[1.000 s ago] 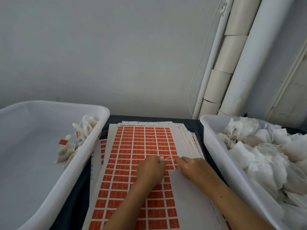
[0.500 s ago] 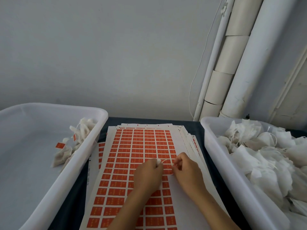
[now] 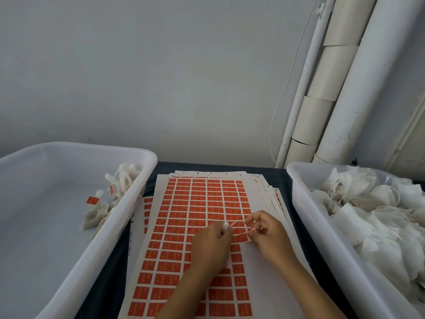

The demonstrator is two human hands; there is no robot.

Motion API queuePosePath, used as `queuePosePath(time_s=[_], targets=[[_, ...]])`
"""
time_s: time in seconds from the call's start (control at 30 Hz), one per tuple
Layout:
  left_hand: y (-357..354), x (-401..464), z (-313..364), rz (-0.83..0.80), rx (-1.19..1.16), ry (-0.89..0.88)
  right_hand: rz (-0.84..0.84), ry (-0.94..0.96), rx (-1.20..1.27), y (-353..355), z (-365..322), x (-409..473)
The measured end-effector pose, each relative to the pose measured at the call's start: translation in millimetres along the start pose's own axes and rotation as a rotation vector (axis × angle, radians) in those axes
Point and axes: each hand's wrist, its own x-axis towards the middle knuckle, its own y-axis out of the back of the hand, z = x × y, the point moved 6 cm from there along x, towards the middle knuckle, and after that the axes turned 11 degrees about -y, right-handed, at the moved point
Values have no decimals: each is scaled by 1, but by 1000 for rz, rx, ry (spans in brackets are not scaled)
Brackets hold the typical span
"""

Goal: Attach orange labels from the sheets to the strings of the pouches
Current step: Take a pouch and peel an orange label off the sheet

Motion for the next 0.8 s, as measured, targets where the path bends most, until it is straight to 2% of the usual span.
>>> queuePosePath(time_s=[0.13,0.23,0.47,0.67,0.8], targets=[[3,-1,0,12,-63,18,164,-9,295,23,6,-2],[5,-2,1,46,-113,13,185,7,516,33,4,-5],[4,-1,-1,87,-505,50,118,37,525,29,-23,-5],[10,2,-2,184,-693,98,-13,100,499,6,-38,-10],[13,1,-5,215,-750,114,-63,75,451,-7,-30,-10]])
